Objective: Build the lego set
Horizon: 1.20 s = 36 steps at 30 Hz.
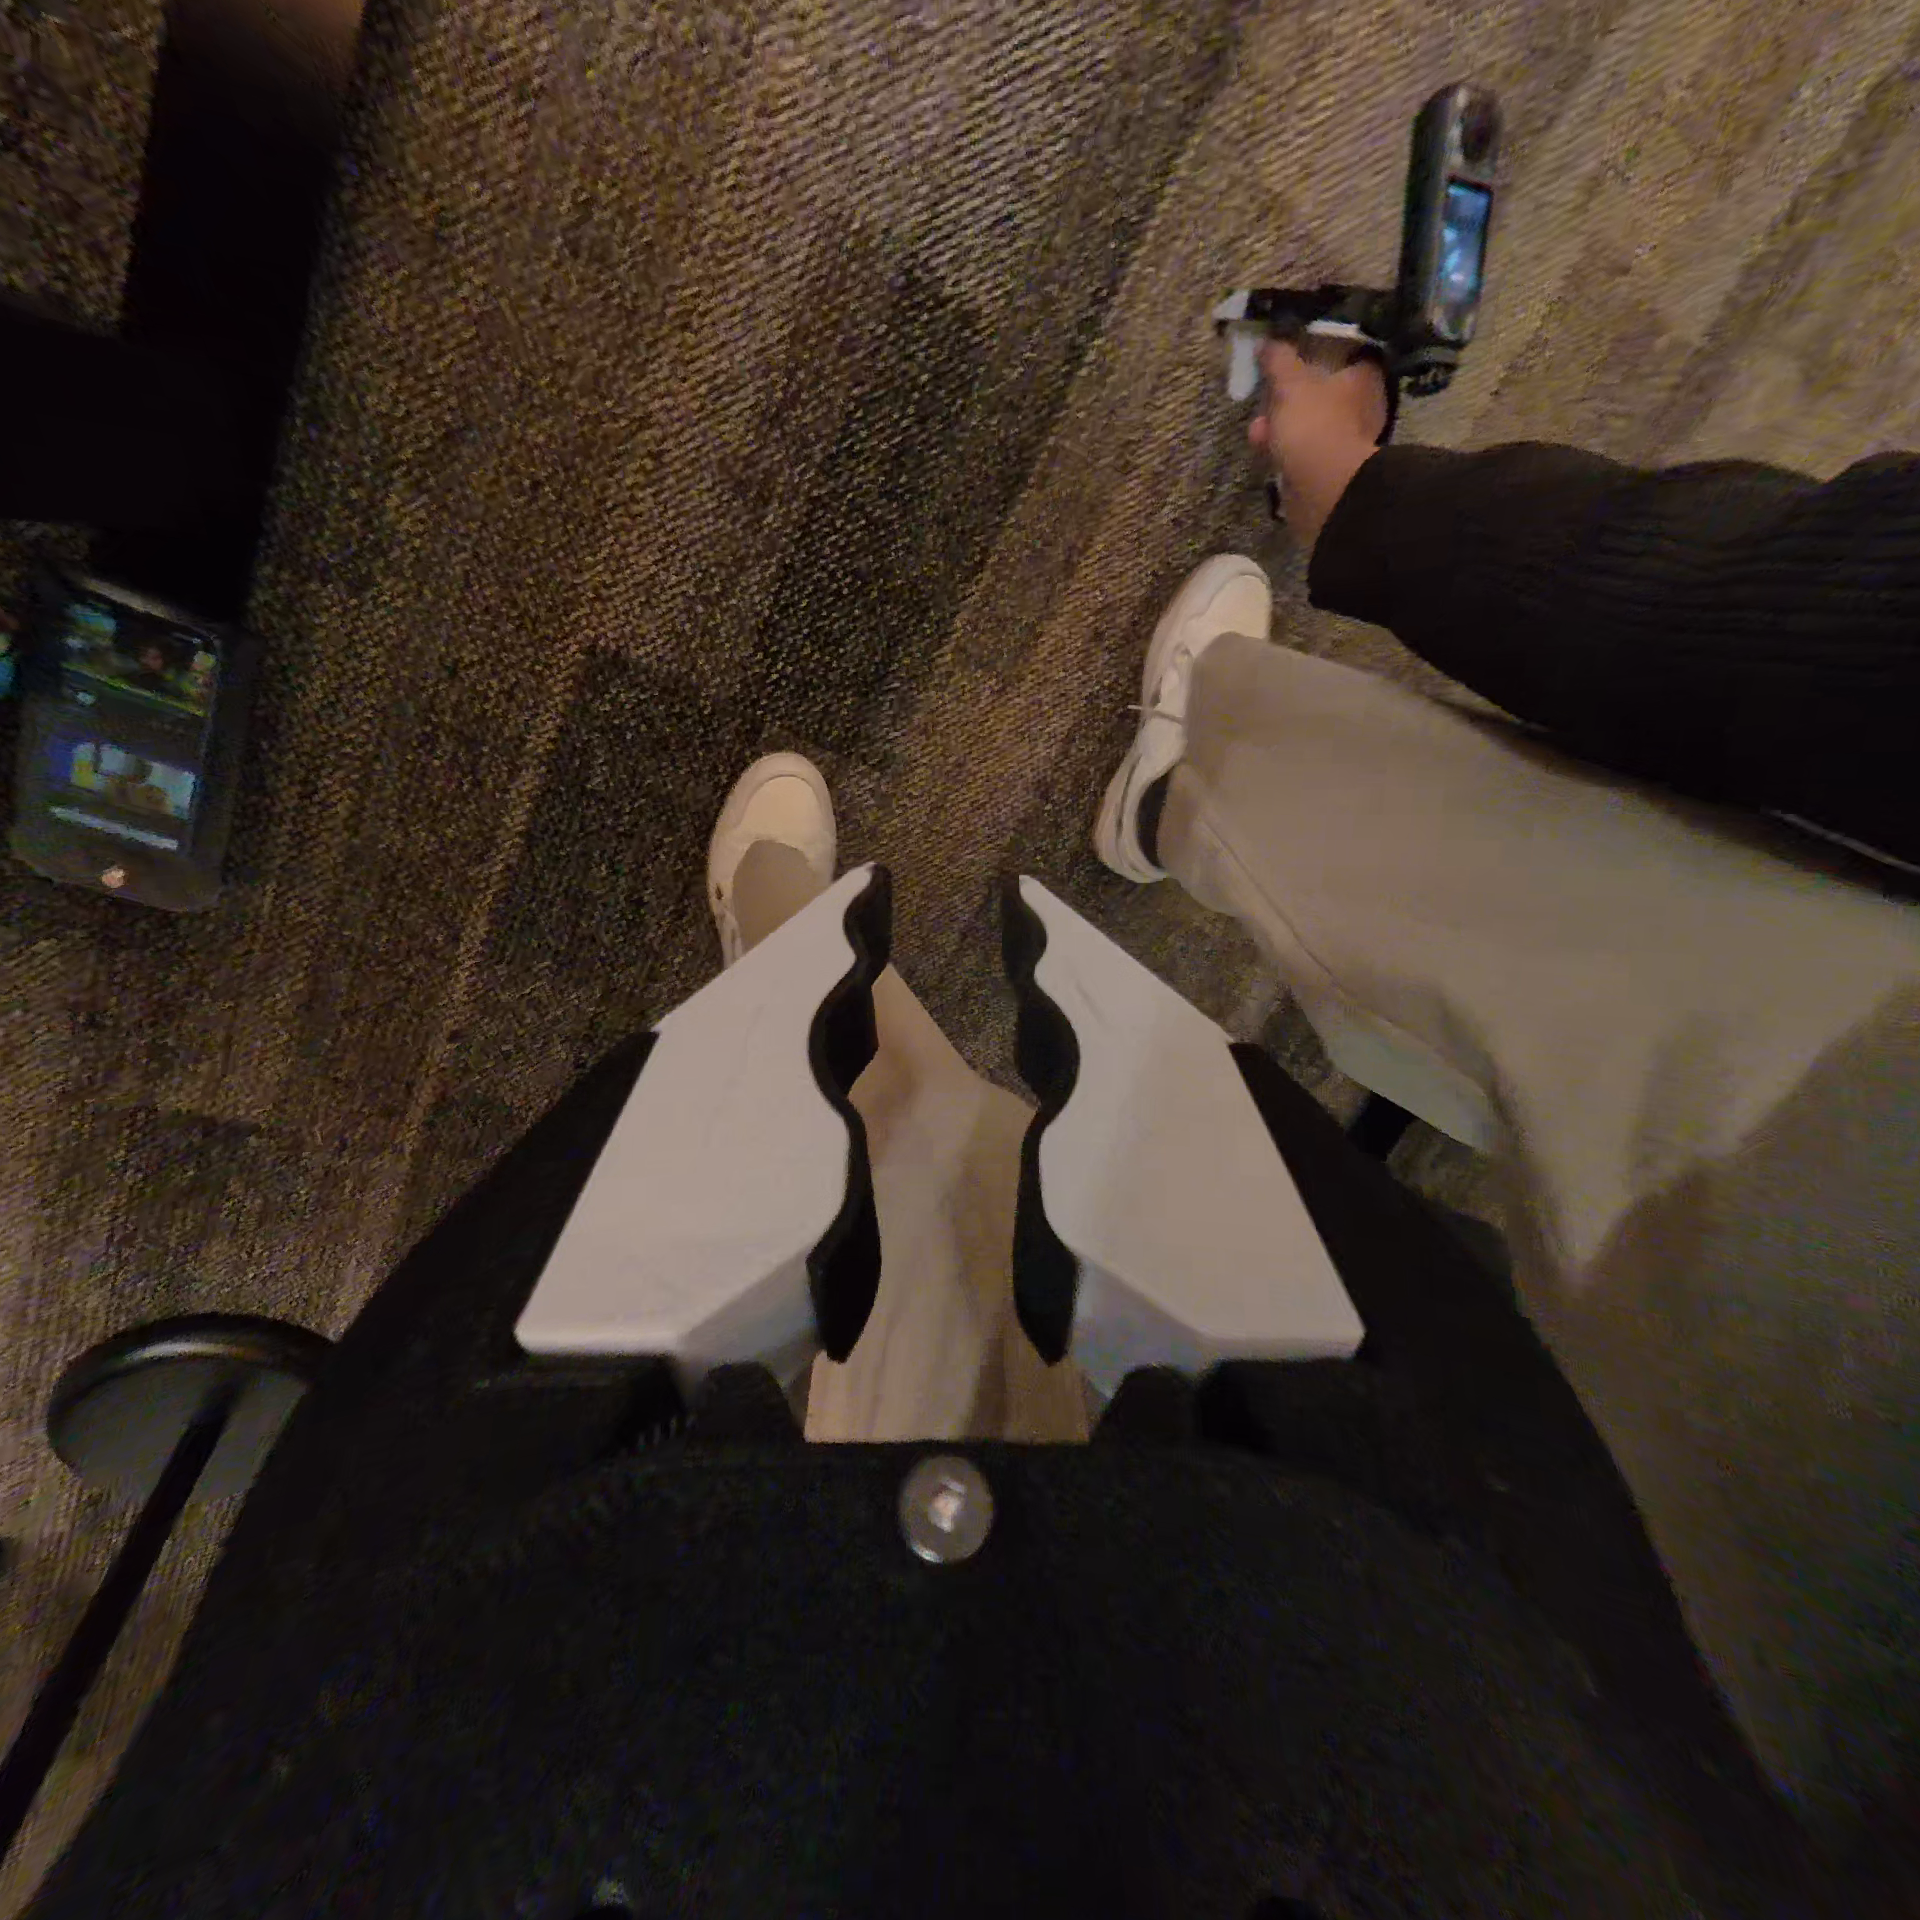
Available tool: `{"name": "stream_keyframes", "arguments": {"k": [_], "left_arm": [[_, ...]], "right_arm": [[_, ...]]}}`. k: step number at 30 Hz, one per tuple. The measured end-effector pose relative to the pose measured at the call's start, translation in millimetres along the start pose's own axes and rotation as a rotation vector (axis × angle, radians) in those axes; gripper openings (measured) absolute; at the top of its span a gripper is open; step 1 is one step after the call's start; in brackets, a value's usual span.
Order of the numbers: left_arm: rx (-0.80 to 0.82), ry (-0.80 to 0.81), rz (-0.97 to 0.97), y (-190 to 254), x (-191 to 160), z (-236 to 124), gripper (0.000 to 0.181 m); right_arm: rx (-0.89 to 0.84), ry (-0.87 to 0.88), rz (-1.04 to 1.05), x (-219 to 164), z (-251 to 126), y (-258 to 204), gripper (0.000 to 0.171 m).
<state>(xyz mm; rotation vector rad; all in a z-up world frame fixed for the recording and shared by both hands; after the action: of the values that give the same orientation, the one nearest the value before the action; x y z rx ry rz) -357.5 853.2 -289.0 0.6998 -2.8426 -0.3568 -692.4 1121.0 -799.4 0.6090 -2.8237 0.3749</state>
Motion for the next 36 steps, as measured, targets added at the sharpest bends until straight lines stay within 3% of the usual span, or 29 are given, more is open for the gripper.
{"name": "stream_keyframes", "arguments": {"k": [2, 4, 7, 10, 12, 14, 16, 18, 20, 24, 27, 29, 32, 36], "left_arm": [[-0.051, 0.038, 0.034, 12, 11, -25, 0.018], [-0.117, 0.11, 0.078, 30, 30, -63, 0.018], [-0.249, 0.275, 0.15, 62, 65, -147, 0.02], [-0.375, 0.46, 0.248, 86, 90, -262, 0.024], [-0.416, 0.568, 0.306, 90, 98, -336, 0.027], [-0.405, 0.666, 0.359, 82, 93, -392, 0.027], [-0.346, 0.733, 0.376, 62, 77, -425, 0.03], [-0.281, 0.786, 0.321, 35, 49, -444, 0.03], [-0.226, 0.837, 0.204, 8, 14, -456, 0.029], [-0.108, 0.799, 0.039, -30, -61, -470, 0.033], [-0.049, 0.735, -0.01, -46, -108, -486, 0.034], [-0.045, 0.78, -0.011, -57, -126, -506, 0.036], [0.101, 0.912, -0.045, -94, -139, -530, 0.036], [0.184, 1.037, -0.087, -158, -134, -556, 0.037]], "right_arm": [[0.062, 0.091, -0.01, 17, -68, -19, 0.007], [0.205, 0.221, -0.018, 41, -168, -49, 0.007], [0.519, 0.416, 0.039, 85, -376, -111, 0.006], [0.779, 0.598, 0.075, 124, -599, -181, 0.006], [0.969, 0.686, 0.059, 141, -721, -229, 0.006], [1.142, 0.744, 0.031, 150, -812, -273, 0.006], [1.286, 0.783, -0.035, 150, -876, -315, 0.006], [1.345, 0.774, -0.158, 142, -912, -352, 0.005], [1.367, 0.729, -0.278, 128, -924, -384, 0.005], [1.37, 0.614, -0.423, 85, -912, -427, 0.006], [1.268, 0.613, -0.399, 43, -912, -436, 0.006], [1.25, 0.586, -0.362, 14, -912, -444, 0.006], [1.219, 0.45, -0.388, -22, -895, -474, 0.006], [1.262, 0.369, -0.491, -42, -889, -552, 0.006]]}}
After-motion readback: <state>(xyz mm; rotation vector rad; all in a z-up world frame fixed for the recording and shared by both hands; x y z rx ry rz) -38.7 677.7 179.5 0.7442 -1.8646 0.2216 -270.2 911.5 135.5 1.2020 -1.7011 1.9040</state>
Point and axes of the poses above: each gripper's, where its closed fingertips meet, z out along the fingers, x out of its top, y = z × x across the jaws, the point moved 10 cm from there along -z, back along the fingers, and after that the axes turned 2 degrees about y, right-handed, at the moved point
